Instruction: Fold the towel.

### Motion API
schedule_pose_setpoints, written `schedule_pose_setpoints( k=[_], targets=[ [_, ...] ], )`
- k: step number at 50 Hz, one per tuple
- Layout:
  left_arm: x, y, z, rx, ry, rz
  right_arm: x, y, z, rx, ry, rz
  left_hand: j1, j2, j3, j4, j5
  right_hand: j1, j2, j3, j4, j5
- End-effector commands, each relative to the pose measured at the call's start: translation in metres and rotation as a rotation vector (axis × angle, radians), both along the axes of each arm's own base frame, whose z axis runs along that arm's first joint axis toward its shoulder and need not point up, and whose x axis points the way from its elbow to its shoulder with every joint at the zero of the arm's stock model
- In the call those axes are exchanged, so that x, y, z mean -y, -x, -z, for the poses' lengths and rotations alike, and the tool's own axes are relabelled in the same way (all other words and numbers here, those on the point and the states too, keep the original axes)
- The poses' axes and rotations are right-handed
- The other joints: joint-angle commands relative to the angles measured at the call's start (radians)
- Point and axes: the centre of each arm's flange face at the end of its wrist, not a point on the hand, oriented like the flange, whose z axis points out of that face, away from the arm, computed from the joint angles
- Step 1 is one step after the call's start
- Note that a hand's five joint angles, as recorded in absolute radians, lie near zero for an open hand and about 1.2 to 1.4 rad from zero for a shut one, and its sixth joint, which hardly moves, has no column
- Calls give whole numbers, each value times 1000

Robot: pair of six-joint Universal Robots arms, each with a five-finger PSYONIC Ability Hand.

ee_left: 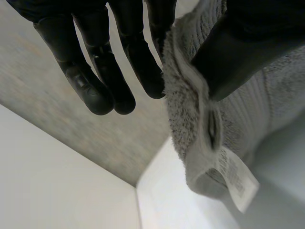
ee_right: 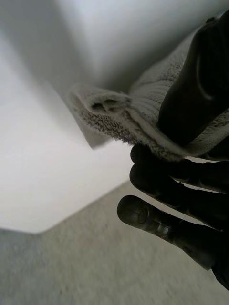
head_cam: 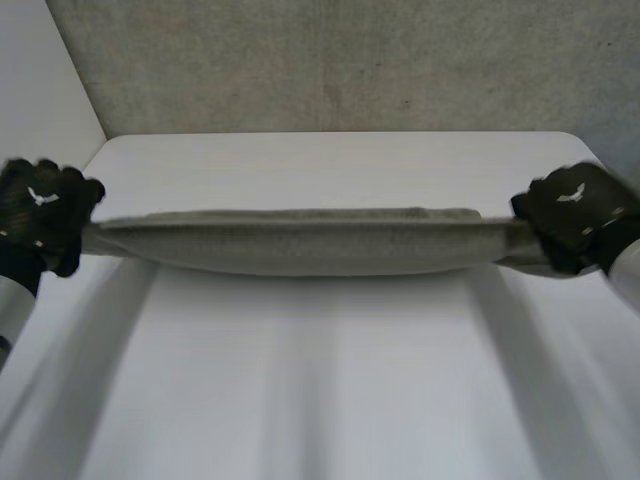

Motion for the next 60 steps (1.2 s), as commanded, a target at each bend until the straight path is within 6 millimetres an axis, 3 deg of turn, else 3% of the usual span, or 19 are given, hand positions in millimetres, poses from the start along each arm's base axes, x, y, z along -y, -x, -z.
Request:
schedule_pose_setpoints(
  k=[1,6,11,13,19,21,25,32,42,44,45,46,47,48,49,56,58,59,60],
  targets=[
    [-15,-6,-29,-60,43,44,-19,7,-45,33,37,-35,-44,-120,-147,-121,-246,62,59,56,58,19],
    [-14,-6,-24,-87,9,81,-17,10,-48,32,-6,-47,-44,-120,-147,-121,-246,62,59,56,58,19],
    [-4,-5,-3,-97,-84,83,5,15,-30,7,-85,-37,-44,-120,-147,-121,-246,62,59,56,58,19],
    [6,-2,13,-97,-146,92,20,12,-16,-31,-123,-43,-44,-120,-147,-121,-246,62,59,56,58,19],
    [31,0,30,-105,-207,94,44,6,5,-76,-167,-70,-44,-120,-147,-121,-246,62,59,56,58,19],
    [49,3,40,-103,-234,87,62,0,20,-82,-191,-83,-44,-120,-147,-121,-246,62,59,56,58,19],
    [70,5,52,-102,-259,50,78,-10,33,-99,-200,-88,-44,-120,-147,-121,-246,62,59,56,58,19],
    [114,17,85,-93,-290,-17,120,-38,74,-121,-79,-93,-44,-120,-147,-121,-246,62,59,56,58,19],
    [143,34,108,-88,-284,-49,156,-60,109,-137,161,-86,-44,-120,-147,-121,-246,62,59,56,58,19],
    [145,36,109,-87,-279,-53,159,-62,116,-146,177,-89,-144,-220,-246,-220,-345,62,59,56,58,19],
    [147,37,112,-79,-278,-63,161,-65,122,-157,189,-96,-664,-740,-766,-740,-865,62,59,56,58,19],
    [147,38,112,-75,-274,-75,159,-67,129,-175,185,-102,-1015,-1091,-1117,-1091,-1216,-332,-335,-339,-337,-375],
    [147,38,112,-75,-274,-75,159,-67,129,-175,184,-102,-1019,-1095,-1121,-1095,-1220,-336,-339,-343,-341,-379],
    [147,39,111,-74,-269,-89,158,-68,135,-190,174,-92,-1173,-1249,-1275,-1249,-1374,-935,-938,-941,-939,-978],
    [146,42,110,-74,-266,-95,158,-66,138,-202,169,-65,-1266,-1342,-1368,-1342,-1467,-1159,-1163,-1166,-1164,-1203],
    [141,46,99,-83,-247,-104,154,-60,139,-199,137,7,-1266,-1342,-1368,-1342,-1467,-1159,-1163,-1166,-1164,-1203],
    [136,46,87,-90,-227,-96,146,-59,120,-144,141,20,-1265,-1341,-1367,-1341,-1467,-1159,-1163,-1166,-1164,-1203],
    [136,46,87,-90,-227,-96,146,-59,120,-144,141,20,-1265,-1341,-1367,-1341,-1467,-1159,-1163,-1166,-1164,-1203],
    [132,45,84,-97,-226,-95,141,-57,103,-94,151,31,-1265,-1341,-1367,-1341,-1467,-1159,-1163,-1166,-1164,-1203]
  ],
)
